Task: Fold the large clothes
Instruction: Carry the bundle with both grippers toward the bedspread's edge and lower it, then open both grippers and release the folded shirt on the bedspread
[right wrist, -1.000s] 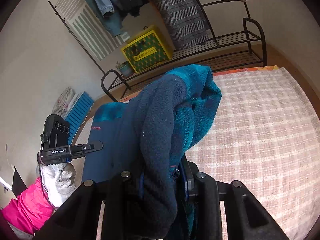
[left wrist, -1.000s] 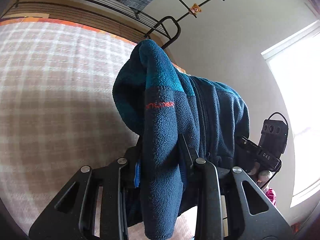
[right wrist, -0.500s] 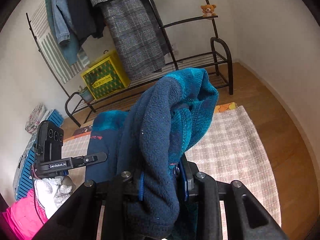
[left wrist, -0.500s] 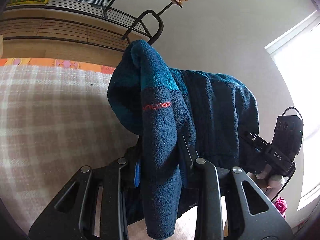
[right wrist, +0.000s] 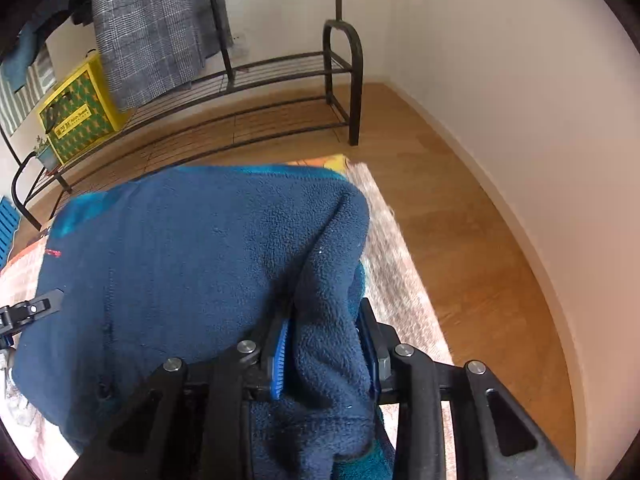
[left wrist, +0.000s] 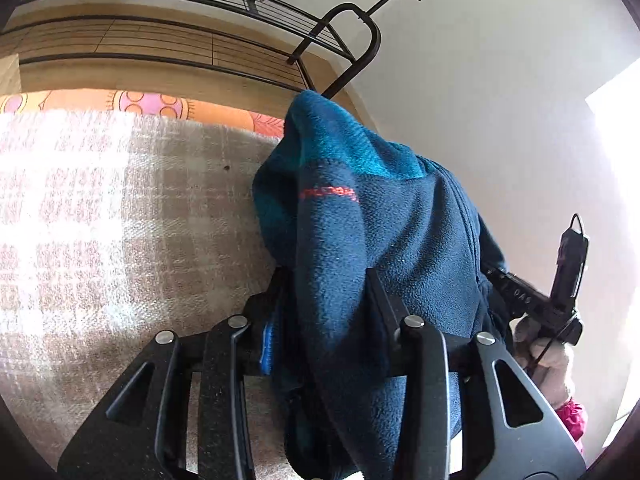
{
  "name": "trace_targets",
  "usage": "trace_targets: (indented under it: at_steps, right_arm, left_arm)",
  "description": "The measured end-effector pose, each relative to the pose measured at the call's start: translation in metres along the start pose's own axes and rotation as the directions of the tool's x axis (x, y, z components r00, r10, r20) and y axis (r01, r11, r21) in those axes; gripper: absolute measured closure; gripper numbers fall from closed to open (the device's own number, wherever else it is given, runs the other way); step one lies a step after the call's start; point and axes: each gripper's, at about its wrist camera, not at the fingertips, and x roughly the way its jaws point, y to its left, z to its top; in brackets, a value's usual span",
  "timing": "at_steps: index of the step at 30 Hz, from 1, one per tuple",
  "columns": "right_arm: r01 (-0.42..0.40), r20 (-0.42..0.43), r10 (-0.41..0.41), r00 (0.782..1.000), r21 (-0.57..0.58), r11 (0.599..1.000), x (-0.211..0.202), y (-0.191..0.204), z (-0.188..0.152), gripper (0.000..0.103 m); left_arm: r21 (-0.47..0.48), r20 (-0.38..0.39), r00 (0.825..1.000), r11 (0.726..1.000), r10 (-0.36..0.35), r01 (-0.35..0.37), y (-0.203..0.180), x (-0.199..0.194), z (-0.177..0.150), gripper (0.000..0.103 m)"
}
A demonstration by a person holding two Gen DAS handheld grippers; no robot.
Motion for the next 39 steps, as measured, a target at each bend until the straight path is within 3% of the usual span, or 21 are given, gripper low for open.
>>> trace_targets:
  at_steps: [4,9,17,20,23,25,31,39]
  right_arm:
    - [-0.02,0.028,0.019,0.999,0.046,0.999,-0.005,-0.01,-0.001,0.062]
    - [-0.056,0.113,0.047,0.992,0.075,0.996,-0.043,-0.019,-0.008,0.06]
    - [-0.065,0.176,0.046,0.983,0.108,0.992,-0.12,-0.026,-0.03,0.06]
    - [-0.059,0.201,0.041,0.979,0.083,0.995,-0.155,-0.014,-0.038,0.06]
    - [-0.107,0.217,0.088,0.972,0.077,0.991,-0.185,-0.002,-0.053,0.06]
    - [-0.107,0.218,0.092,0.972,0.058,0.993,-0.203,0.009,-0.064,0.067]
    - [-0.128,0.245,0.117,0.962,0.027,0.991,-0.275,0.048,-0.1,0.067]
    - [-0.064,0.315,0.067,0.947,-0.022,0.998,-0.376,0.113,-0.163,0.067]
  left_arm:
    - [0.028,0.021,0.999,0.999,0.034,-0.035,-0.009,-0.005,-0.004,0.059]
    - [0.077,0.052,0.996,0.995,0.065,-0.069,-0.027,-0.034,-0.014,0.059]
    - [0.2,0.097,0.993,0.976,0.068,-0.086,-0.076,-0.128,-0.052,0.059]
    - [0.267,0.133,0.988,0.957,0.078,-0.112,-0.102,-0.174,-0.073,0.059]
    - [0.314,0.168,0.983,0.941,0.079,-0.129,-0.122,-0.223,-0.099,0.059]
    - [0.315,0.181,0.98,0.939,0.08,-0.135,-0.129,-0.253,-0.115,0.059]
    - [0.322,0.232,0.968,0.932,0.093,-0.167,-0.143,-0.336,-0.166,0.059]
    - [0.357,0.296,0.95,0.91,0.102,-0.209,-0.15,-0.411,-0.234,0.054]
